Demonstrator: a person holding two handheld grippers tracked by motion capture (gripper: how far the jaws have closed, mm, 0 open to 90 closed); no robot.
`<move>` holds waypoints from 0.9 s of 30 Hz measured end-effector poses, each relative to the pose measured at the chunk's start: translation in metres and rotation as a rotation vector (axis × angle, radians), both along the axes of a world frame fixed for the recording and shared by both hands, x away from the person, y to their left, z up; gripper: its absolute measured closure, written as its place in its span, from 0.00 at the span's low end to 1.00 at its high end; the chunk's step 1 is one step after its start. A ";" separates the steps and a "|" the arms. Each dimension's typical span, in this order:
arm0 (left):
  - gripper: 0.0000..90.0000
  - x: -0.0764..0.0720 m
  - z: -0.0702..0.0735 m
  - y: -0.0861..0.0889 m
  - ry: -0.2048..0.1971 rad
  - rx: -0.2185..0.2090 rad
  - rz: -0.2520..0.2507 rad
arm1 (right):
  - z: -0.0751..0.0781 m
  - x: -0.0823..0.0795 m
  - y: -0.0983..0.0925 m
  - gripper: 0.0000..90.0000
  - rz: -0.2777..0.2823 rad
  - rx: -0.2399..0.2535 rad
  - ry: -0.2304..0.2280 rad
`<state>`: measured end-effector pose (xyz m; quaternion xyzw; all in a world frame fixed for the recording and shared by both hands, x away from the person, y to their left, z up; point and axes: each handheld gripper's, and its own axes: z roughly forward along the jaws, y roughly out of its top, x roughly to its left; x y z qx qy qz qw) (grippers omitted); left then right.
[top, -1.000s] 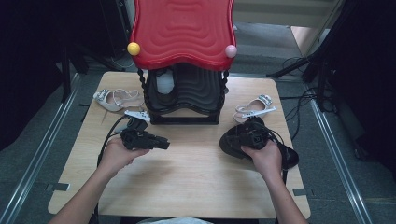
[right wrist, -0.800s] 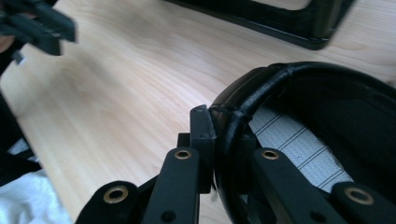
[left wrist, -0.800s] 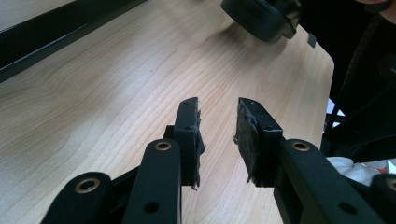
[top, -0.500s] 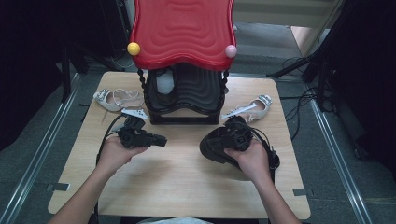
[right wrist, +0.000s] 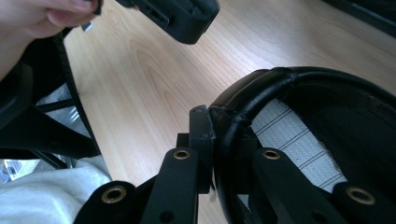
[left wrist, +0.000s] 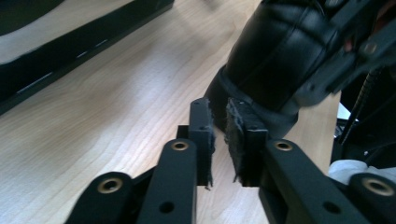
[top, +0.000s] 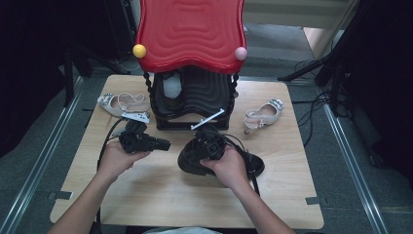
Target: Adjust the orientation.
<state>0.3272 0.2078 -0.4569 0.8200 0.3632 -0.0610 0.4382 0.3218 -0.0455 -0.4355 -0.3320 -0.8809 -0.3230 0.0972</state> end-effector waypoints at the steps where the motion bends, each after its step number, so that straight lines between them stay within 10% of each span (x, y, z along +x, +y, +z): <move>1: 0.85 0.000 0.000 0.000 0.000 0.000 0.000 | 0.000 0.000 0.000 0.95 0.000 0.000 0.000; 11: 0.65 0.002 -0.001 0.006 -0.011 -0.003 0.028 | -0.029 -0.008 0.024 0.92 0.034 -0.089 -0.012; 27: 0.56 0.003 -0.002 0.005 -0.026 0.012 0.032 | -0.028 -0.014 0.020 0.80 0.064 -0.065 -0.033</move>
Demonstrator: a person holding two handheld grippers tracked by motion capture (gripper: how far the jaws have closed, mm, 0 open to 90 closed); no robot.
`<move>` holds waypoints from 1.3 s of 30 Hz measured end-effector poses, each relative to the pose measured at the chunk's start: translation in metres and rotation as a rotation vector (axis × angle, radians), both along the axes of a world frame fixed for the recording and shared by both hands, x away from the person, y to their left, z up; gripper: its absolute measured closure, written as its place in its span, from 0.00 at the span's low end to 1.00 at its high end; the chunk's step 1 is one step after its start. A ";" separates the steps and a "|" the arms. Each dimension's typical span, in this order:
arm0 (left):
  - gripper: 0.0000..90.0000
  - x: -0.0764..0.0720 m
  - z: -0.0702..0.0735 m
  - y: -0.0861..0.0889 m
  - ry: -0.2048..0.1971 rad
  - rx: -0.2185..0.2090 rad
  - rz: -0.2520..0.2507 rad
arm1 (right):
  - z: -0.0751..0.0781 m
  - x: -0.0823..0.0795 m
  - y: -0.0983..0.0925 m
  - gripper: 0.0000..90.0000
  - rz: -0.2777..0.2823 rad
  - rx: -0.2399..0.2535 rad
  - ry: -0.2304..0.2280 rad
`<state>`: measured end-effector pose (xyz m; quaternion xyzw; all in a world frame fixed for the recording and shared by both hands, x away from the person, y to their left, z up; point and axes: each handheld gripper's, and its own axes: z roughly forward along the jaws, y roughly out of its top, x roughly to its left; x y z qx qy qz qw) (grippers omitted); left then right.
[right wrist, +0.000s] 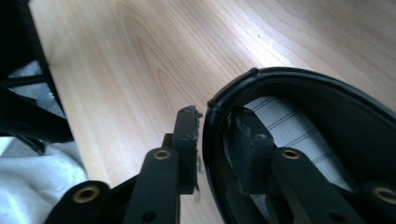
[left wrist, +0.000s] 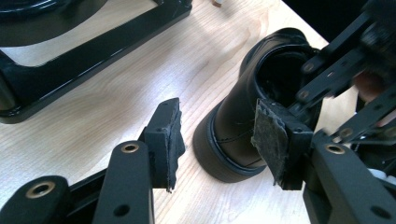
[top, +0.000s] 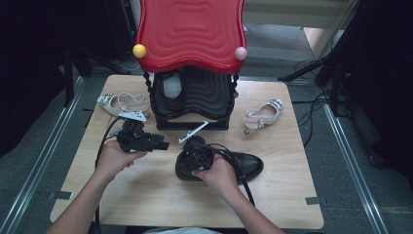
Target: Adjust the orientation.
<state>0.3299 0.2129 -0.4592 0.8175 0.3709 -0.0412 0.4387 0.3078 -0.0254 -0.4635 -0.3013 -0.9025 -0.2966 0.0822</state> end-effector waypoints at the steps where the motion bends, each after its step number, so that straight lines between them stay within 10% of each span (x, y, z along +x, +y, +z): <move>1: 0.55 0.000 0.000 0.000 -0.005 -0.002 0.004 | 0.008 -0.001 -0.008 0.77 -0.006 0.029 -0.004; 8: 0.61 -0.002 -0.001 -0.006 -0.056 0.016 -0.011 | 0.031 -0.005 -0.041 0.75 -0.017 0.133 -0.025; 11: 0.73 0.002 0.002 -0.007 -0.004 0.006 -0.001 | 0.039 -0.009 -0.059 0.78 -0.040 0.146 -0.049; 17: 0.94 0.004 0.005 -0.009 -0.032 0.009 0.001 | 0.040 -0.013 -0.089 0.81 -0.084 0.163 -0.077; 27: 1.00 0.017 0.007 -0.035 -0.028 0.018 -0.075 | 0.023 -0.021 -0.145 0.93 -0.213 0.145 -0.118; 39: 0.99 0.019 -0.007 -0.052 -0.049 0.020 -0.115 | -0.009 -0.037 -0.173 1.00 -0.290 0.114 -0.050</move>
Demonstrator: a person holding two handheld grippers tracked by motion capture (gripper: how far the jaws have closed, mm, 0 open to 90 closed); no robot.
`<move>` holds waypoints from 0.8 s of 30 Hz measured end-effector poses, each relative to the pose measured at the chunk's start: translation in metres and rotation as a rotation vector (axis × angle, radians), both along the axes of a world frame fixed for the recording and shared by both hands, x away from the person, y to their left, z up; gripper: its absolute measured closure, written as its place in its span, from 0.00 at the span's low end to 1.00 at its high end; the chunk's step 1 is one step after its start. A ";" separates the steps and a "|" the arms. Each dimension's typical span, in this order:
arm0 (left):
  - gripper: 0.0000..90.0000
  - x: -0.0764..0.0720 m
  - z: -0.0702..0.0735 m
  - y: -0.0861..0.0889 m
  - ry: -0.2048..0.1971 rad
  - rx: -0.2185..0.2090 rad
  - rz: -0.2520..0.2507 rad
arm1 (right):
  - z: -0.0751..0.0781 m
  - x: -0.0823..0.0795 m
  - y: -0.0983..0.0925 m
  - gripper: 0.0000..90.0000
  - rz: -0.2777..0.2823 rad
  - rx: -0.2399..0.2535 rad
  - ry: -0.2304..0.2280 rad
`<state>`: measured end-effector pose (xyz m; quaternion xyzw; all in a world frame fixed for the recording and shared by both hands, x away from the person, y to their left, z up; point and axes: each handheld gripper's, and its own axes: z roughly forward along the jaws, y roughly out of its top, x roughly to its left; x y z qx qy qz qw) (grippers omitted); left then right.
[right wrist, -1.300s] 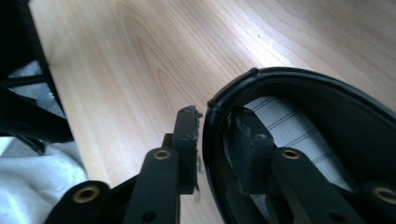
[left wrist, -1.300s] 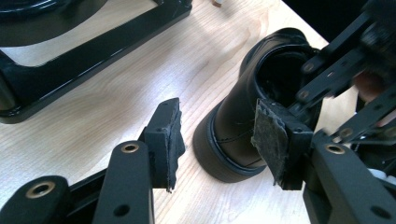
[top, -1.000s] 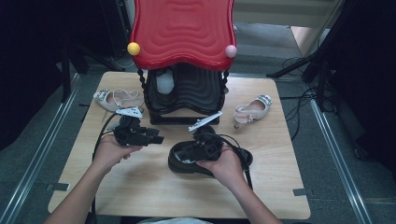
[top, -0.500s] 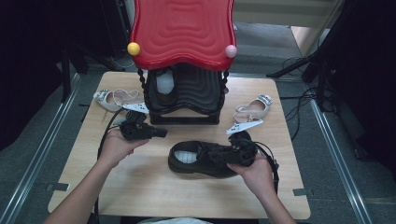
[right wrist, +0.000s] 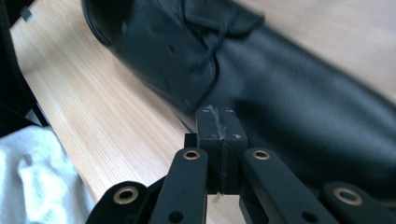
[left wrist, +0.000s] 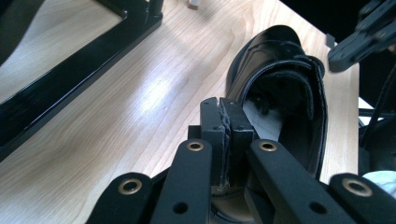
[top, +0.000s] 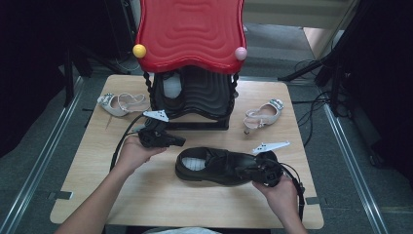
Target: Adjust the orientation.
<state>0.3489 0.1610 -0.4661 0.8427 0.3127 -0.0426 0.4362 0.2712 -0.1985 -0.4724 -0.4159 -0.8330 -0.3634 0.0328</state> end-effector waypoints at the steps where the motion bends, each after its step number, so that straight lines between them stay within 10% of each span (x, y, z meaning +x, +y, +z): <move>1: 0.99 0.001 -0.001 -0.002 -0.005 0.007 -0.002 | 0.000 0.000 0.000 1.00 0.000 0.000 0.000; 9: 0.98 0.005 -0.013 -0.017 0.013 0.053 -0.036 | -0.021 0.004 0.012 1.00 0.021 -0.045 0.057; 24: 1.00 -0.006 -0.014 -0.015 0.050 0.040 -0.037 | -0.024 0.013 0.015 1.00 0.006 -0.055 0.026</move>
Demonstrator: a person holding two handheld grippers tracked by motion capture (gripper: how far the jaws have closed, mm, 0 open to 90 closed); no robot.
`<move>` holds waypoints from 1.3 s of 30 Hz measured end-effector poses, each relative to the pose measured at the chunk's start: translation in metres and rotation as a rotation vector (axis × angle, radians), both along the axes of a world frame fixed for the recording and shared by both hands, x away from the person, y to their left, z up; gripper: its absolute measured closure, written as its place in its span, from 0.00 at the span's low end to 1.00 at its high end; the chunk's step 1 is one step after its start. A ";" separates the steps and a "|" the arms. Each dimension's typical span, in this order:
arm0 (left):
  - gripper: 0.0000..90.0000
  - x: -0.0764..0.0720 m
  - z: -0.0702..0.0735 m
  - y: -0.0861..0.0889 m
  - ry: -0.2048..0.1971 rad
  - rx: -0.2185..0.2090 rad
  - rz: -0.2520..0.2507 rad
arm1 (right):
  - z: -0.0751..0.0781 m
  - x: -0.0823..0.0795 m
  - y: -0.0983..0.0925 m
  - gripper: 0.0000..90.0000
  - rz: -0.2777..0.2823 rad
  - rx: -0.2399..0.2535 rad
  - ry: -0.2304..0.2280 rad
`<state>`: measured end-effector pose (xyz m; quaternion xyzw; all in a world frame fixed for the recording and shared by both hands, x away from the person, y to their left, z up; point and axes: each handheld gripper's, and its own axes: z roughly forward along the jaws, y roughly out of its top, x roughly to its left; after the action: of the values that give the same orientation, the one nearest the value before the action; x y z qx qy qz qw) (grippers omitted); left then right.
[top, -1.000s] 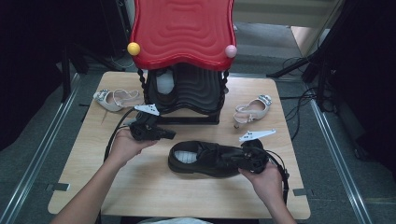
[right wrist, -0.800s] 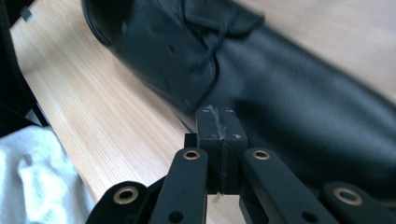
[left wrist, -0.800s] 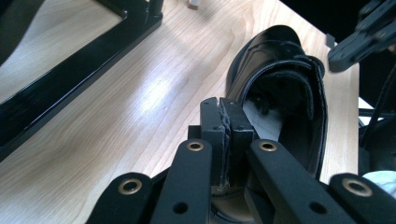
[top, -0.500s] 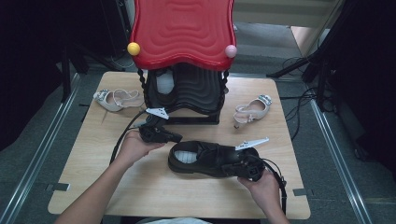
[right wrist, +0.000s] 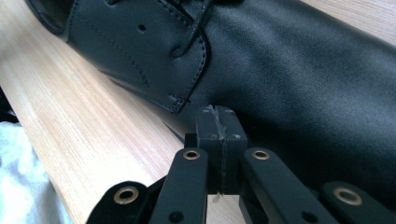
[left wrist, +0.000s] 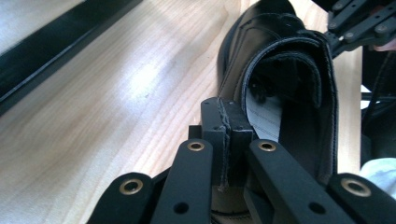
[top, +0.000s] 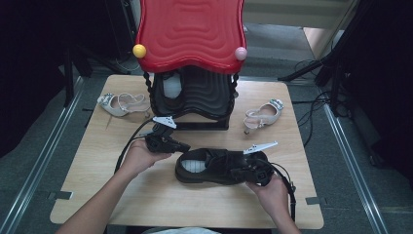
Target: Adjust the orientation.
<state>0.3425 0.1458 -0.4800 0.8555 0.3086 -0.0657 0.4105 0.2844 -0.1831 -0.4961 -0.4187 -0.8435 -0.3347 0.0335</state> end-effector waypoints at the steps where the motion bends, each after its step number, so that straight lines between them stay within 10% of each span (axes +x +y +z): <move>1: 1.00 -0.001 0.000 0.001 0.002 0.000 -0.004 | 0.000 0.000 0.000 1.00 -0.001 -0.001 -0.001; 39: 1.00 -0.059 -0.005 -0.006 0.118 -0.048 -0.080 | 0.000 0.039 0.017 1.00 0.000 -0.006 0.001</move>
<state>0.2835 0.1400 -0.4854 0.8517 0.2960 -0.1400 0.4092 0.3231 -0.1660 -0.4966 -0.4190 -0.8444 -0.3322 0.0328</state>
